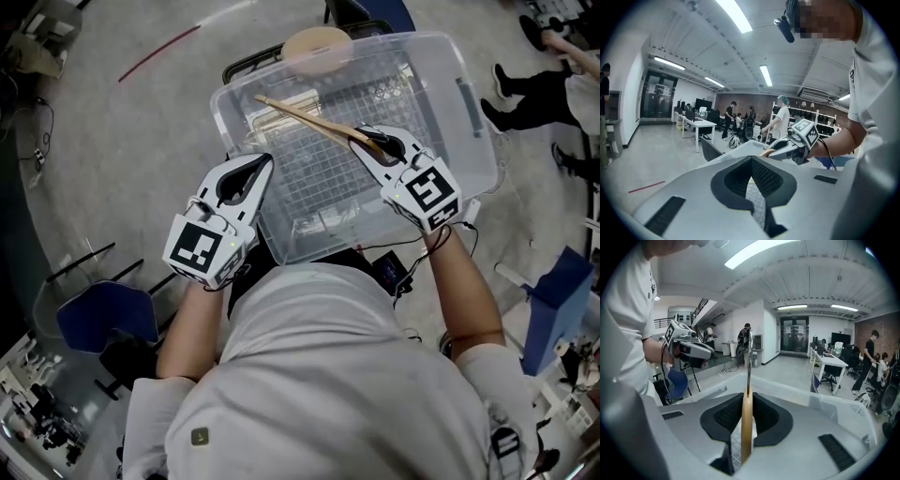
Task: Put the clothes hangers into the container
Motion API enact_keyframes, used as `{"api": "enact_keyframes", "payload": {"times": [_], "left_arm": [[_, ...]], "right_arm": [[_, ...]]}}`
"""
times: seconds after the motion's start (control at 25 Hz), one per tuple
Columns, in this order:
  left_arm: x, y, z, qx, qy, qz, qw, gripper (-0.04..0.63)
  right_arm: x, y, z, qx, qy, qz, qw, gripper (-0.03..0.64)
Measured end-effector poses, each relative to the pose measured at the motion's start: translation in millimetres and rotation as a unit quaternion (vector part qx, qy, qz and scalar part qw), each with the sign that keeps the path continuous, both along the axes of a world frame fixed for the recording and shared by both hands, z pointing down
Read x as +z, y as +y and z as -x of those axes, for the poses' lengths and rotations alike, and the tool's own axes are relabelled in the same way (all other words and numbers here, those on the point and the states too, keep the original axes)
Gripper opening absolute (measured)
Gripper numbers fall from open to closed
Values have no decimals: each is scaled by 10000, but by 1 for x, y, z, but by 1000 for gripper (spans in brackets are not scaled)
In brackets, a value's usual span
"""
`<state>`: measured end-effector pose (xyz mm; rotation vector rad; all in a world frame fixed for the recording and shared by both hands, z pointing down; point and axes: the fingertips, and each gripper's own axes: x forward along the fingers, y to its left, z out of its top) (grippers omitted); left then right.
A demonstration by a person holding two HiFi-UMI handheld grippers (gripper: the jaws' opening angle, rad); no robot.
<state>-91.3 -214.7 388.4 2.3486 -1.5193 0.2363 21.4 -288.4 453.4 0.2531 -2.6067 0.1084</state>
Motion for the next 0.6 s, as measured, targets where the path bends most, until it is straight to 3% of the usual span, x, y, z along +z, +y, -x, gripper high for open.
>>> {"api": "enact_keyframes", "payload": {"times": [0.6], "left_arm": [[49,-8,-11,-208,121,434,9988,16]], "right_arm": [[143,-7,10,-702,561,1054,9904,67]]}}
